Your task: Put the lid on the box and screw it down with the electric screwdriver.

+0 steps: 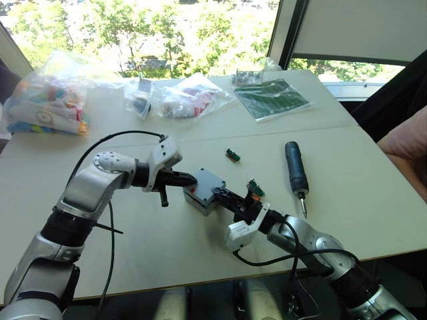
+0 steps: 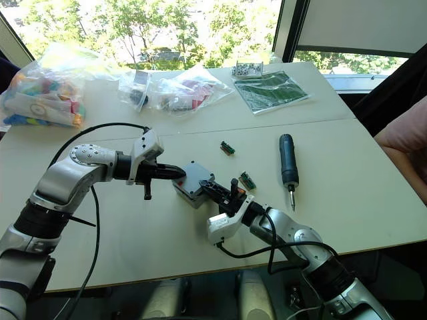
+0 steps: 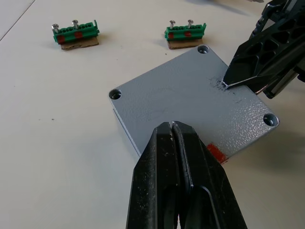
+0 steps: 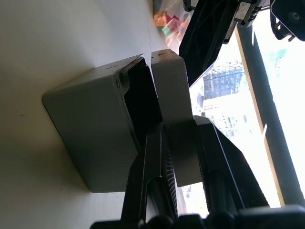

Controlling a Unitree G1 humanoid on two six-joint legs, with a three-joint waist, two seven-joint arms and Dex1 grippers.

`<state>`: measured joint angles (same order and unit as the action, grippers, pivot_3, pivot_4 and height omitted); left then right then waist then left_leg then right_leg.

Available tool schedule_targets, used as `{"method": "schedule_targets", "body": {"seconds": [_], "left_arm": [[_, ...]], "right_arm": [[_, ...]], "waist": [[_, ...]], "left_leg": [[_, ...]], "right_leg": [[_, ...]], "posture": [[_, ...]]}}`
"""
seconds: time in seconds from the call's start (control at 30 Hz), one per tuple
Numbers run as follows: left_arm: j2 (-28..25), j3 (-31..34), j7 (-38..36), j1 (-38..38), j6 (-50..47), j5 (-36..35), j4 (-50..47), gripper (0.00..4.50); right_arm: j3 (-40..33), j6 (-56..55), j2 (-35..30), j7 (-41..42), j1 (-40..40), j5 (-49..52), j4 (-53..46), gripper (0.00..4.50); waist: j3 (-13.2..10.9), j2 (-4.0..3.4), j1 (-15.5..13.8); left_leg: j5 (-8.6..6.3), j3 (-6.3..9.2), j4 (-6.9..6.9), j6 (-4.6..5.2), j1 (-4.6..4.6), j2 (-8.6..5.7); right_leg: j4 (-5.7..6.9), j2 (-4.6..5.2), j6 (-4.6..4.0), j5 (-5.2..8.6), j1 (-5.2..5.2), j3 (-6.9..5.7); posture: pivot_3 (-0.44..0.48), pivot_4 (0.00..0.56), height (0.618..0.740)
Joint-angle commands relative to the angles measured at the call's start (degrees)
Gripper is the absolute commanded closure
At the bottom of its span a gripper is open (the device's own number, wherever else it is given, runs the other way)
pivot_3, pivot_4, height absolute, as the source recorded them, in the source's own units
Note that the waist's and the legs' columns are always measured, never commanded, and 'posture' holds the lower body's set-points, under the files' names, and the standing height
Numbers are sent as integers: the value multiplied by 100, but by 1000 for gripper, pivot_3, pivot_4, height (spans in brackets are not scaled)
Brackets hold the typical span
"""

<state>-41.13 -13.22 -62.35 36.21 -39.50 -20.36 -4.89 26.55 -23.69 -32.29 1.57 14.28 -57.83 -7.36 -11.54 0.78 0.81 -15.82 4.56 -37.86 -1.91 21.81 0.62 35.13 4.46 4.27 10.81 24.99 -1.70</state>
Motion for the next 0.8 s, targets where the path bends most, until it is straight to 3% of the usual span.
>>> {"method": "schedule_targets", "body": {"seconds": [0.03, 0.47, 0.53, 0.67, 0.8], "left_arm": [[-3, -131, -65, 43, 129, 157, -92, 4461], [60, -667, -91, 2, 413, 806, -61, 4461], [15, -802, -96, -56, 424, 951, -110, 4500], [-18, -942, -64, -178, 512, 1200, -61, 4500], [17, -992, -56, -234, 497, 1301, -72, 4500]], "right_arm": [[-4, -17, 63, -16, -21, -42, -63, 4369], [107, 49, 91, 125, -121, -156, 122, 4369], [89, 56, 81, 147, -161, -141, 102, 3364], [43, 35, 59, 92, -212, -175, -5, 2094], [20, 21, 33, 96, -265, -164, -102, 2094]], "waist": [[0, 0, 1], [14, 3, -4], [24, 7, -11], [76, 11, 1], [104, 11, 1]], "left_leg": [[0, 0, 0, 0, 0, 0], [-5, 0, 1, 8, -42, 0], [-5, 0, 1, 9, -42, 0], [-11, 0, 1, 19, -52, 0], [-16, 0, 3, 27, -56, 1]], "right_leg": [[0, 0, 0, 0, 0, 0], [-2, 0, 10, 12, -40, 0], [-2, 0, 10, 12, -40, 0], [-2, 0, 10, 17, -50, 0], [-2, 0, 11, 25, -52, 0]], "posture": [[0, 150, 740], [0, 150, 740], [0, 150, 740], [0, 150, 740], [0, 150, 740]]}}
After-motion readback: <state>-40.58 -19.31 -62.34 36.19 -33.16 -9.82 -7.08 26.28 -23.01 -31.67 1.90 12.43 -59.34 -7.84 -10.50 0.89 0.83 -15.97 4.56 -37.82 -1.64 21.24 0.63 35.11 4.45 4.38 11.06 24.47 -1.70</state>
